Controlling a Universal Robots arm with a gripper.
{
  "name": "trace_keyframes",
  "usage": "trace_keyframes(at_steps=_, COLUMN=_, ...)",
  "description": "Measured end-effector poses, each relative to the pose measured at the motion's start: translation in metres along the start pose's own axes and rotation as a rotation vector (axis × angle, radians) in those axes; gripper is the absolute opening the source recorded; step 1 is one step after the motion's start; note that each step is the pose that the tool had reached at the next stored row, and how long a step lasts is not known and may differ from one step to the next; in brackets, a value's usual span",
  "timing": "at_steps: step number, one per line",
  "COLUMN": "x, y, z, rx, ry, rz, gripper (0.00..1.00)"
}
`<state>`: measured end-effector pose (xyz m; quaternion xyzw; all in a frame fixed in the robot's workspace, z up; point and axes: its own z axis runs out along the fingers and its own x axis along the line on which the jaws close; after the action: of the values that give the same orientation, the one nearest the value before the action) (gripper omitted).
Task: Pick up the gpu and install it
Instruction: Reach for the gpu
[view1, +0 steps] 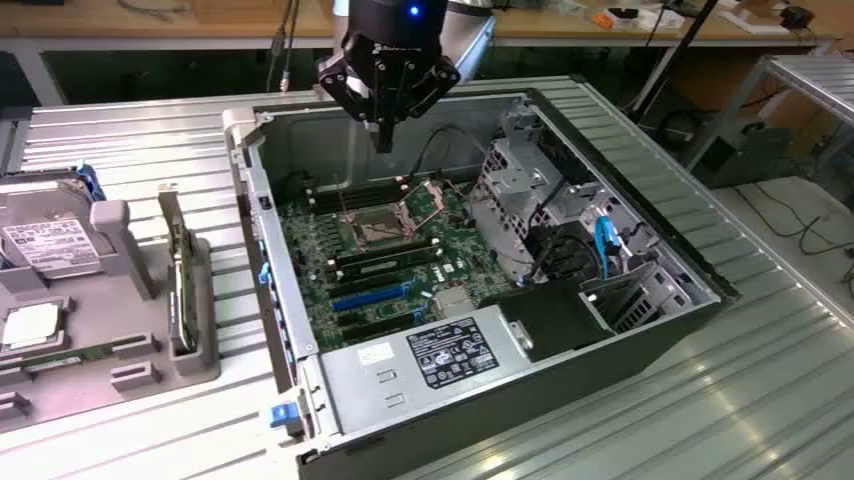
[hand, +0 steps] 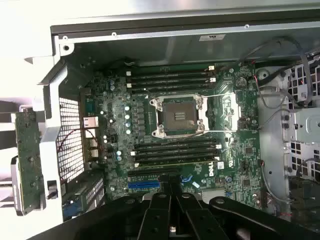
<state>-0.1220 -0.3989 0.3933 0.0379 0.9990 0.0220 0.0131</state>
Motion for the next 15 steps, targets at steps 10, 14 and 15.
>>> trace_keyframes(at_steps=10, x=0.010, y=-0.0007, z=-0.0003, rx=-0.0003, ry=0.0000, rz=0.000, gripper=0.11)
trace_keyframes(at_steps=14, x=0.020, y=-0.0015, z=-0.0006, rx=-0.0003, ry=0.0001, rz=0.000, gripper=0.11)
trace_keyframes(at_steps=15, x=0.025, y=-0.0019, z=-0.0007, rx=-0.0005, ry=0.0000, rz=0.000, gripper=0.11)
